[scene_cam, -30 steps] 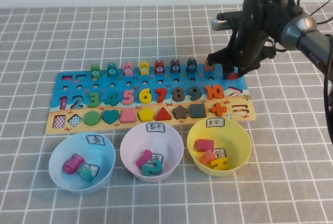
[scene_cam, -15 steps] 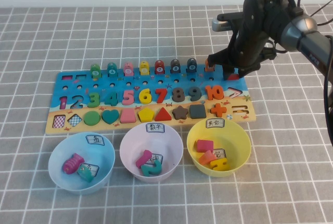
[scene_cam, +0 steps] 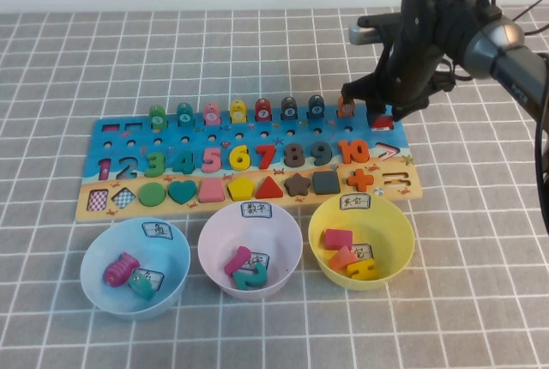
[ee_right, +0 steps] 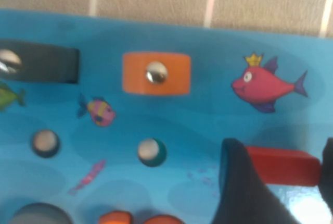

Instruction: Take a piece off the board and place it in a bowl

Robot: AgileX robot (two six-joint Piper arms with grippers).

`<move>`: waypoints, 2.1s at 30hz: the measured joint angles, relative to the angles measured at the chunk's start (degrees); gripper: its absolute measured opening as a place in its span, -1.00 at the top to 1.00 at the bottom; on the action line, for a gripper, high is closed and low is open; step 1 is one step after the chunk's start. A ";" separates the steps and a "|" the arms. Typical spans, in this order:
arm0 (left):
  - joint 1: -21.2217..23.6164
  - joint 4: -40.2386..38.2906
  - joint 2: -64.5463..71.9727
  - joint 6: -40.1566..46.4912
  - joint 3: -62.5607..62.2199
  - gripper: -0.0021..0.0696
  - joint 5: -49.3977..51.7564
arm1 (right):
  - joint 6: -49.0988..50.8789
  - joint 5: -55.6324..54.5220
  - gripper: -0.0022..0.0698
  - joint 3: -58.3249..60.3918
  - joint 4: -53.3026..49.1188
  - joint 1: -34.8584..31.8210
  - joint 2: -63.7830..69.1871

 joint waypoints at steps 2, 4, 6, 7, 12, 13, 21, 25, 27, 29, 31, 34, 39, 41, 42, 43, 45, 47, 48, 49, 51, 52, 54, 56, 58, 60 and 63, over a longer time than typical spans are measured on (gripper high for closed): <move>0.00 0.00 0.00 0.00 0.00 0.95 0.00 | 0.00 0.35 0.16 -1.11 0.20 0.00 0.00; 0.00 0.00 0.00 0.00 0.00 0.95 0.00 | 0.00 0.90 0.16 -2.33 0.24 0.00 0.00; 0.00 0.00 0.00 0.00 0.00 0.95 0.00 | 0.00 1.77 0.16 -3.26 0.24 0.00 -0.11; 0.00 0.00 0.00 0.00 0.00 0.95 0.00 | 0.00 2.31 0.16 -3.54 0.34 0.00 -0.19; 0.00 0.00 0.00 0.00 0.00 0.95 0.00 | 0.00 4.64 0.16 -3.94 0.55 0.00 -0.96; 0.00 0.00 0.00 0.00 0.00 0.95 0.00 | 0.00 4.86 0.16 -3.94 0.55 0.00 -1.24; 0.00 0.00 0.00 0.00 0.00 0.95 0.00 | 0.00 5.07 0.16 -3.94 0.66 0.82 -5.42; 0.00 0.00 0.00 0.00 0.00 0.95 0.00 | 0.00 5.24 0.18 -3.94 0.66 1.73 -7.73; 0.00 0.00 0.00 0.00 0.00 0.95 0.00 | 0.00 5.35 0.18 -3.94 0.66 2.11 -8.86; 0.00 0.00 0.00 0.00 0.00 0.95 0.00 | 0.00 5.38 0.19 -3.94 0.47 2.33 -9.84; 0.00 0.00 0.00 0.00 0.00 0.95 0.00 | 0.00 5.38 0.19 -3.24 0.09 2.48 -11.22; 0.00 0.00 0.00 0.00 0.00 0.95 0.00 | 0.00 5.38 0.19 -0.31 -0.03 2.57 -13.56; 0.00 0.00 0.00 0.00 0.00 0.95 0.00 | 0.26 4.18 0.19 13.24 -0.34 2.91 -21.47; 0.00 0.00 0.00 0.00 0.00 0.95 0.00 | 0.37 -0.74 0.19 20.95 -0.34 3.03 -26.01; 0.00 0.00 0.00 0.00 0.00 0.95 0.00 | 0.45 -4.16 0.19 25.60 -0.34 3.18 -28.86; 0.00 0.00 0.00 0.00 0.00 0.95 0.00 | 0.45 -7.73 0.19 30.32 -0.34 3.45 -31.89; 0.00 0.00 0.00 0.00 0.00 0.95 0.00 | 0.45 -13.44 0.19 38.66 -0.10 3.84 -37.46; 0.00 0.00 0.00 0.00 0.00 0.95 0.00 | 0.49 -19.40 0.20 47.08 0.80 4.53 -43.29; 0.00 0.00 0.00 0.00 0.00 0.95 0.00 | 0.59 -22.22 0.20 51.51 1.31 4.95 -46.41; 0.00 0.00 0.00 0.00 0.00 0.95 0.00 | 0.59 -23.75 0.20 54.21 1.90 5.26 -48.27; 0.00 0.00 0.00 0.00 0.00 0.95 0.00 | 0.71 -25.91 0.20 59.42 2.89 6.25 -51.73; 0.00 0.00 0.00 0.00 0.00 0.95 0.00 | 0.71 -26.70 0.20 61.88 3.54 6.53 -53.18; 0.00 0.00 0.00 0.00 0.00 0.95 0.00 | 0.71 -27.24 0.20 66.02 4.34 7.39 -55.12; 0.00 0.00 0.00 0.00 0.00 0.95 0.00 | 0.71 -27.68 0.20 69.05 4.72 8.20 -56.14; 0.00 0.00 0.00 0.00 0.00 0.95 0.00 | 0.71 -28.10 0.20 71.48 5.78 9.26 -56.37; 0.00 0.00 0.00 0.00 0.00 0.95 0.00 | 0.71 -28.83 0.20 73.30 6.61 10.55 -56.37; 0.00 0.00 0.00 0.00 0.00 0.95 0.00 | 0.71 -31.08 0.20 75.08 6.99 12.58 -56.37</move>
